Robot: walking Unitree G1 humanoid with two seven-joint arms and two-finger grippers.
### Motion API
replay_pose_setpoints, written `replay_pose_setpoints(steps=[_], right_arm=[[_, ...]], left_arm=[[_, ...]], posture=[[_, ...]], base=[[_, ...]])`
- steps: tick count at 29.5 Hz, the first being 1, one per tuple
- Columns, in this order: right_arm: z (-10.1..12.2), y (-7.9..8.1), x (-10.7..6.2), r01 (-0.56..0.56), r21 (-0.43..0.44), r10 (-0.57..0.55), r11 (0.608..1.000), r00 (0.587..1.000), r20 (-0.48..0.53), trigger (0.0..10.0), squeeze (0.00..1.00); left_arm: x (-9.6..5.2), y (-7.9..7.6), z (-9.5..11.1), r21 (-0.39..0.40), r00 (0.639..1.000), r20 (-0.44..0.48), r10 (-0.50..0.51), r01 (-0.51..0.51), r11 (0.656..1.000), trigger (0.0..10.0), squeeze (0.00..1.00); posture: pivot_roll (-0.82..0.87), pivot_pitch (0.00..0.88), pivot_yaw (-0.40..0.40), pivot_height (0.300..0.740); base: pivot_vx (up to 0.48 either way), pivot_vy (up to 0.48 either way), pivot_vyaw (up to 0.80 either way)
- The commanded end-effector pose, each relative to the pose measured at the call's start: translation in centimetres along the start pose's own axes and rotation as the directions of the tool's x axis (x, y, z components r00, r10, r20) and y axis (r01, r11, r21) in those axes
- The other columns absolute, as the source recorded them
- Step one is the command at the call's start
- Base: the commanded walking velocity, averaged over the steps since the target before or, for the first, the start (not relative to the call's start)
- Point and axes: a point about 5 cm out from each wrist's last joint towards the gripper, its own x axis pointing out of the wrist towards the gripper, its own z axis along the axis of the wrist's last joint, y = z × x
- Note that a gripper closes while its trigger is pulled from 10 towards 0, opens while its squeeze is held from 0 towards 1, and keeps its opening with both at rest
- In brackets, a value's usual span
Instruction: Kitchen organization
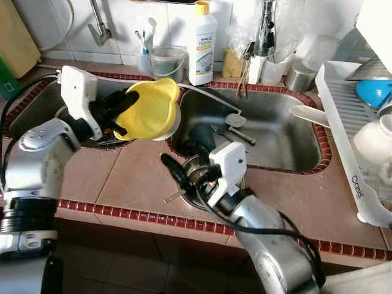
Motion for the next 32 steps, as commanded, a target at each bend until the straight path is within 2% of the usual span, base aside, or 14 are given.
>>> replay_pose_setpoints(steps=[1, 3, 5, 8, 12, 14, 18, 24, 32], right_arm=[[1.1, -0.4, 0.1, 0.013, -0.022, -0.012, 1.000, 0.999, 0.042, 10.0, 0.00], [1.5, -0.8, 0.3, 0.018, -0.026, -0.017, 1.000, 0.998, 0.055, 10.0, 0.00], [1.6, -0.9, 0.3, 0.019, -0.028, -0.017, 0.999, 0.998, 0.058, 10.0, 0.00], [2.0, -1.2, 0.6, 0.029, -0.031, -0.027, 0.999, 0.997, 0.073, 10.0, 0.00], [2.9, -1.6, 1.0, 0.048, -0.009, -0.047, 0.999, 0.993, 0.112, 10.0, 0.00], [3.1, -1.7, 1.1, 0.049, 0.000, -0.049, 0.999, 0.991, 0.124, 10.0, 0.00], [4.7, -1.7, 1.8, 0.045, 0.070, -0.059, 0.997, 0.975, 0.215, 10.0, 0.00], [6.1, -1.4, 2.4, 0.033, 0.137, -0.072, 0.990, 0.954, 0.292, 10.0, 0.00], [7.1, -1.5, 3.0, 0.061, 0.215, -0.135, 0.975, 0.928, 0.346, 10.0, 0.00]], left_arm=[[0.5, -0.7, 0.5, 0.090, 0.999, 0.030, 0.041, -0.043, 0.995, 10.0, 0.00], [1.0, -1.4, 0.5, 0.094, 0.994, 0.064, 0.086, -0.092, 0.991, 10.0, 0.00], [1.0, -1.5, 0.6, 0.103, 0.992, 0.078, 0.101, -0.109, 0.989, 10.0, 0.00], [1.4, -1.7, 0.9, 0.112, 0.977, 0.129, 0.172, -0.187, 0.976, 10.0, 0.00], [1.6, -2.4, 1.3, 0.119, 0.957, 0.200, 0.208, -0.235, 0.965, 10.0, 0.00], [1.6, -2.5, 1.3, 0.127, 0.954, 0.210, 0.213, -0.243, 0.962, 10.0, 0.00], [1.7, -3.0, 1.5, 0.080, 0.936, 0.267, 0.228, -0.257, 0.963, 10.0, 0.00], [1.9, -3.7, 1.4, 0.066, 0.922, 0.311, 0.229, -0.261, 0.963, 10.0, 0.00], [1.7, -4.2, 2.1, 0.068, 0.887, 0.402, 0.227, -0.276, 0.959, 10.0, 0.00]], posture=[[-0.11, 0.119, 0.054, 0.740], [-0.11, 0.117, 0.053, 0.740], [-0.11, 0.117, 0.052, 0.740], [-0.11, 0.117, 0.052, 0.740], [-0.11, 0.118, 0.052, 0.740], [-0.11, 0.118, 0.052, 0.740], [-0.11, 0.119, 0.056, 0.740], [-0.11, 0.118, 0.059, 0.740], [-0.12, 0.117, 0.053, 0.740]], base=[[0.000, 0.000, 0.00], [0.000, 0.000, 0.00], [0.000, 0.000, 0.00], [0.000, 0.000, 0.00], [0.000, 0.000, 0.00], [0.000, 0.000, 0.00], [0.000, 0.000, 0.00], [0.000, 0.000, 0.00], [0.000, 0.000, 0.00]])
